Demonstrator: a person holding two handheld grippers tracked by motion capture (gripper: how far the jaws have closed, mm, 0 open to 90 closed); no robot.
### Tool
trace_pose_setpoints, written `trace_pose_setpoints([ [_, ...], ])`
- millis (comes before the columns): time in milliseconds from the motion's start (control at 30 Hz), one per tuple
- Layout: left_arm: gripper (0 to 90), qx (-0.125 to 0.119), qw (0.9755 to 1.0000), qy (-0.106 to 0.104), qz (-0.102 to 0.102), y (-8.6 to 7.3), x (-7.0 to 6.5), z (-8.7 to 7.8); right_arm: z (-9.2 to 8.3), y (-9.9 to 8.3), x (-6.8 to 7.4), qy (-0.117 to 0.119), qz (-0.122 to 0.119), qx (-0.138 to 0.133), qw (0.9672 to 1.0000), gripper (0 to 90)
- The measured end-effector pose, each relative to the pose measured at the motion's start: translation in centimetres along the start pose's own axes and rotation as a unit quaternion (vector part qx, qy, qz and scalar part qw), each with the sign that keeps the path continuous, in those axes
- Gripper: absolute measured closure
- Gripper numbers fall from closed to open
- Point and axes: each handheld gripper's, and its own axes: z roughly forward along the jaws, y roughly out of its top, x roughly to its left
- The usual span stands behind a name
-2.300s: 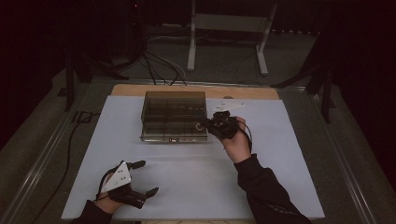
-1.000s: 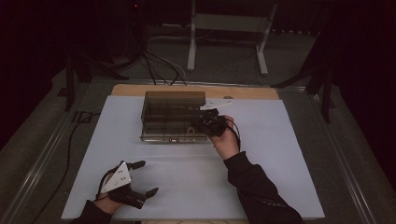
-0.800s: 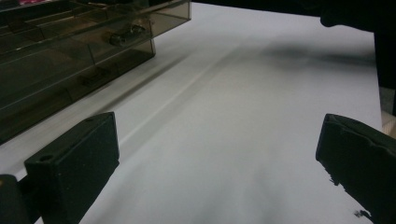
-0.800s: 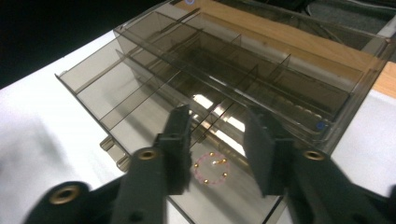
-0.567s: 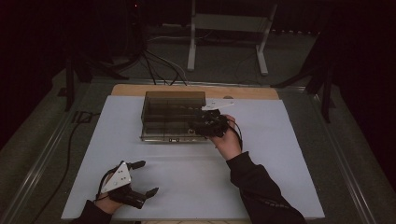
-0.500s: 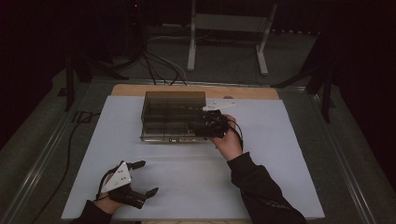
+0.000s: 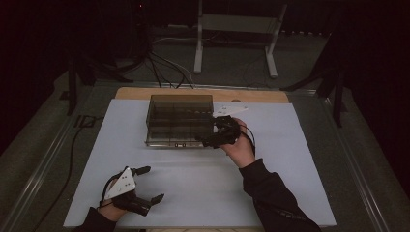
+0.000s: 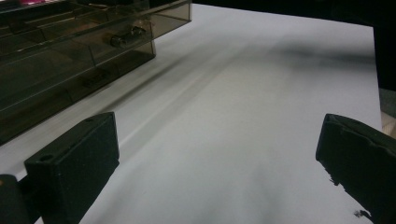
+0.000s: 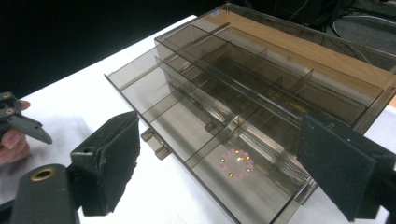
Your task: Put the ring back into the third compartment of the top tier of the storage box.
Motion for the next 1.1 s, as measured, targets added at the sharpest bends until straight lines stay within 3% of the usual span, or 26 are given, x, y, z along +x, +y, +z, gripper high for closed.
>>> trace_pose_setpoints([
  [133,0.6,-0.002,1.0,-0.002,-0.002,0.0,0.0,0.0,-0.4,-0.1,0.0,0.009,-0.015,0.006,0.9998,0.7],
  [333,0.6,0.0,1.0,0.0,0.0,0.0,0.1,0.0,-0.9,-0.2,-0.1,-0.003,-0.03,0.012,0.9995,0.0],
  [700,0.6,-0.001,1.0,-0.001,0.001,0.1,0.0,0.1,-2.1,-1.1,-0.7,-0.005,-0.022,0.009,0.9997,0.0],
  [1100,0.6,0.003,1.0,-0.001,0.003,0.0,-0.1,0.1,-3.1,-3.3,-1.4,-0.009,-0.006,0.018,0.9998,0.0],
])
